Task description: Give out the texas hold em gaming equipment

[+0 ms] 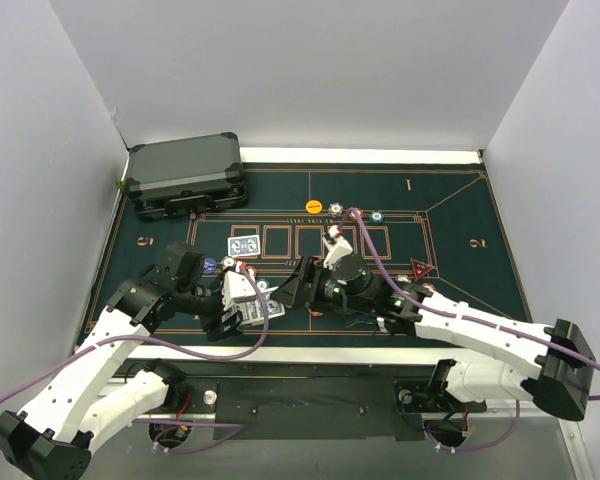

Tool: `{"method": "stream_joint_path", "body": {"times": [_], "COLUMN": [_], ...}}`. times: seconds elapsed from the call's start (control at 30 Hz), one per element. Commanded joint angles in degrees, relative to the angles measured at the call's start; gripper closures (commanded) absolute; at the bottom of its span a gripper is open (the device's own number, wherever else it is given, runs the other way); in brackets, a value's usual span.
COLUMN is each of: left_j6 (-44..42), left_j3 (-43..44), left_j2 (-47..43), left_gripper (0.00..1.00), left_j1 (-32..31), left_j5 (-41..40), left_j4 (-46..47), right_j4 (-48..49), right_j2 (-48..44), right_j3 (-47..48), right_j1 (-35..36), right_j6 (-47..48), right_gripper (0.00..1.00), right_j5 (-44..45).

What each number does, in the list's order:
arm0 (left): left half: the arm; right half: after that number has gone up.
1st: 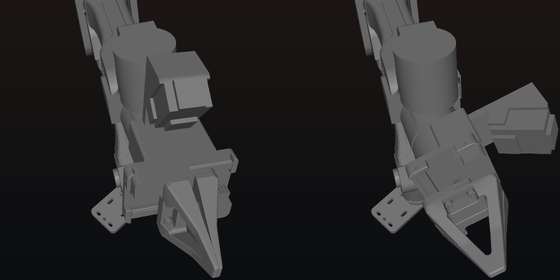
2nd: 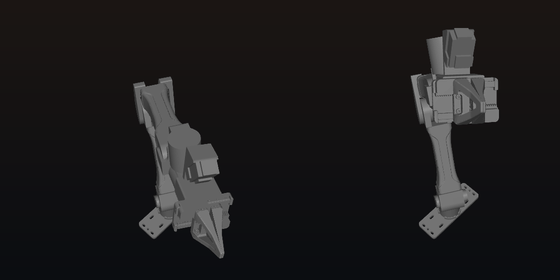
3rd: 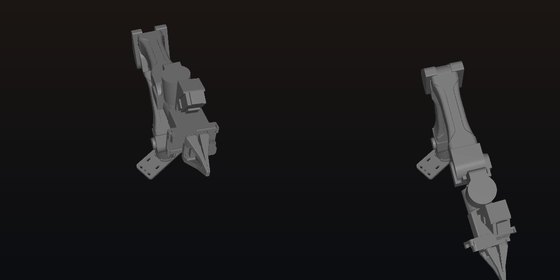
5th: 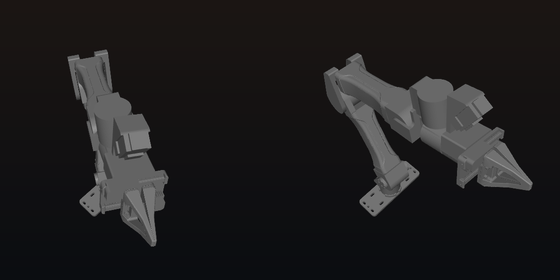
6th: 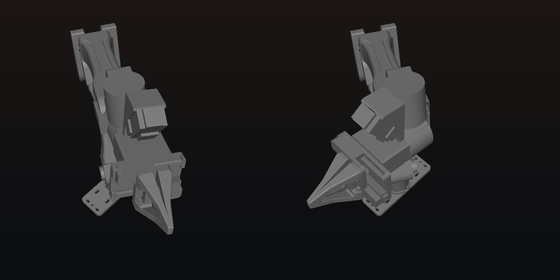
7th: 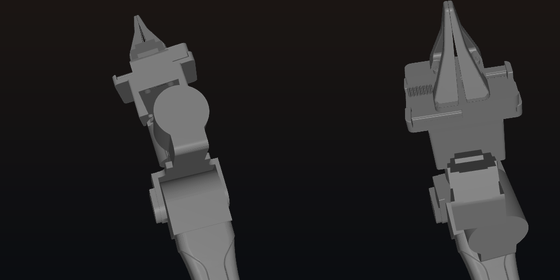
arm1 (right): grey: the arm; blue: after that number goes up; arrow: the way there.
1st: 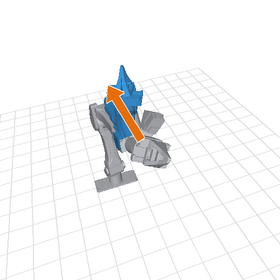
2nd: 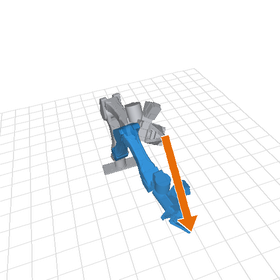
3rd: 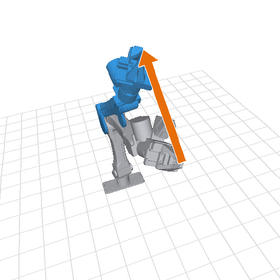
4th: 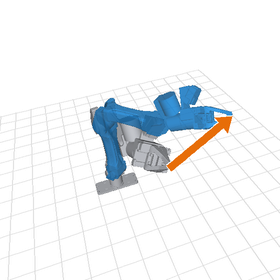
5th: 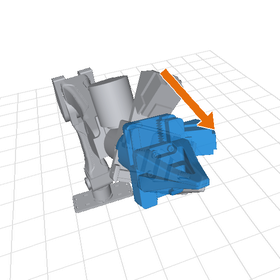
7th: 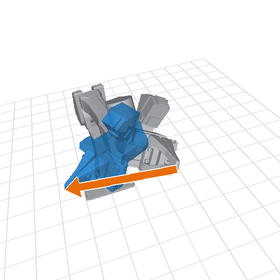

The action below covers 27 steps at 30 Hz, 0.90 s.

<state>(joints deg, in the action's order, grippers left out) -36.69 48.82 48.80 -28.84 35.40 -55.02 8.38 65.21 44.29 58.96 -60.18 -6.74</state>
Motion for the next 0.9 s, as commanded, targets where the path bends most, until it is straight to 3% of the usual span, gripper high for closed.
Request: {"method": "stream_joint_path", "body": {"times": [0.0, 0.1, 0.5, 0.67, 0.87], "left_j6": [-0.14, -0.14, -0.49, -0.49, -0.49], "left_j3": [2.33, 2.25, 2.25, 2.33, 2.25], "left_j2": [-0.46, -0.54, -0.63, -0.72, -0.63], "left_gripper": [1.0, 1.0, 1.0, 1.0, 1.0], "left_j1": [-0.34, -0.34, -0.34, -0.34, -0.34], "left_j5": [2.31, 2.13, 1.96, 1.78, 1.69], "left_j4": [2.64, 2.64, 2.55, 2.29, 2.29], "right_j4": [3.65, 5.76, 6.21, 5.6, 4.45], "right_j2": [5.18, 6.86, 2.47, 0.45, -2.72], "right_j3": [3.87, 3.7, -0.78, -1.93, -3.6], "right_j1": [2.47, 2.74, 1.51, 0.72, -1.12], "right_j6": [-0.37, -1.25, -2.48, -2.83, -3.19], "right_gripper": [0.32, 0.38, 0.78, 0.81, 0.92], "right_j5": [0.24, -0.64, 0.41, 0.59, 0.5]}}
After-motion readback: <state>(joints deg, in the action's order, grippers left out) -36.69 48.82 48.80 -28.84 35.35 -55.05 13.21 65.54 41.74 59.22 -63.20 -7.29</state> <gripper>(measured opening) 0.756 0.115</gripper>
